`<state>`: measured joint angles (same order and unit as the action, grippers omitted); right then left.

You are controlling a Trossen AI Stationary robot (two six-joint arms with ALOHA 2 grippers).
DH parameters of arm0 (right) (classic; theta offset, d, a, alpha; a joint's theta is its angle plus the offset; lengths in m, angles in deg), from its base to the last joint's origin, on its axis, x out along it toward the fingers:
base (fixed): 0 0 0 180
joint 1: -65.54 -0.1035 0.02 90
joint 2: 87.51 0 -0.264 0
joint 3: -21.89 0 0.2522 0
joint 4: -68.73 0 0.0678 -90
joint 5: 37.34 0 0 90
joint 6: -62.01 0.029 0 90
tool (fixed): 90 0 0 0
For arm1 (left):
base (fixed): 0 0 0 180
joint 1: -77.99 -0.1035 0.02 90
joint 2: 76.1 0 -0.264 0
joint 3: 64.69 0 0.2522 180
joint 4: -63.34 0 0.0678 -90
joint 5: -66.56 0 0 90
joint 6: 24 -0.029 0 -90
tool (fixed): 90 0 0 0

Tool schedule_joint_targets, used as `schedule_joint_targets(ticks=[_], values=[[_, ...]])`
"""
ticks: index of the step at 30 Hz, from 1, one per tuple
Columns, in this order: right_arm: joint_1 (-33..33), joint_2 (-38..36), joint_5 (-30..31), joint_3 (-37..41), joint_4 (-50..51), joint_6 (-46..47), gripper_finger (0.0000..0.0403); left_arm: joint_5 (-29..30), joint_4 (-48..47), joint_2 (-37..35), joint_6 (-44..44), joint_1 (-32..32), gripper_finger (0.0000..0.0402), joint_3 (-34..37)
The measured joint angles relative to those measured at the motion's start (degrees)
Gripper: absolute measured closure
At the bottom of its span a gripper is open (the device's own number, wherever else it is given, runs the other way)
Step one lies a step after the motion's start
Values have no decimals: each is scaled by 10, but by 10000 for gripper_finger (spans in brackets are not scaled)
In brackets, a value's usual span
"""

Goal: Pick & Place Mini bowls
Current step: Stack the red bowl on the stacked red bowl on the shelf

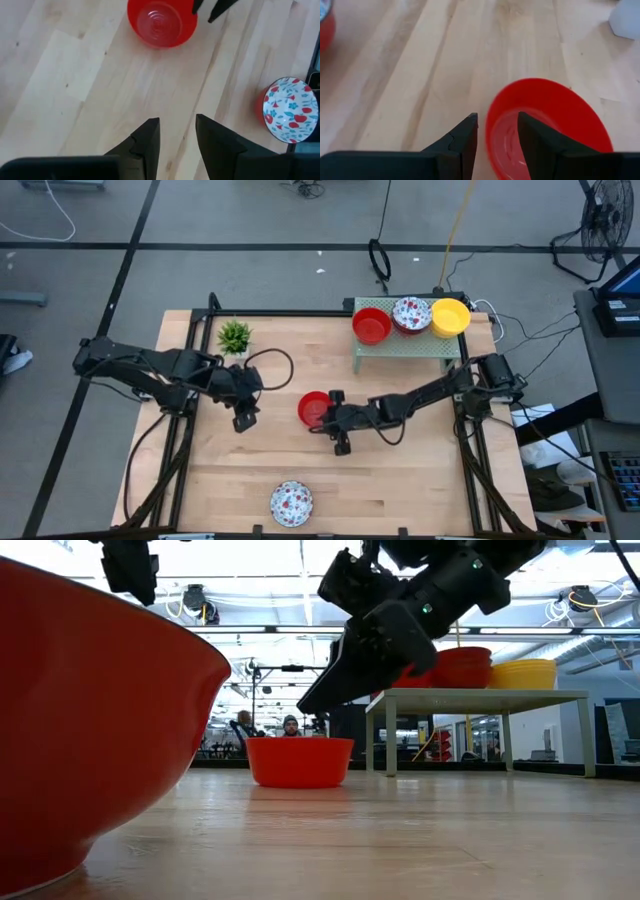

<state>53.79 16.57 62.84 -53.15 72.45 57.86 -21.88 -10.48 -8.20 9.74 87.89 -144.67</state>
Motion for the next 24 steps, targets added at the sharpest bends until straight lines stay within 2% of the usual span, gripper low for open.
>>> schedule_joint_targets(ticks=[14,24], values=[[2,0,-13,0,-30,-24,272,0,1,0,2,12,275,0],[3,0,-13,0,31,-14,272,1,1,0,-2,12,275,0]])
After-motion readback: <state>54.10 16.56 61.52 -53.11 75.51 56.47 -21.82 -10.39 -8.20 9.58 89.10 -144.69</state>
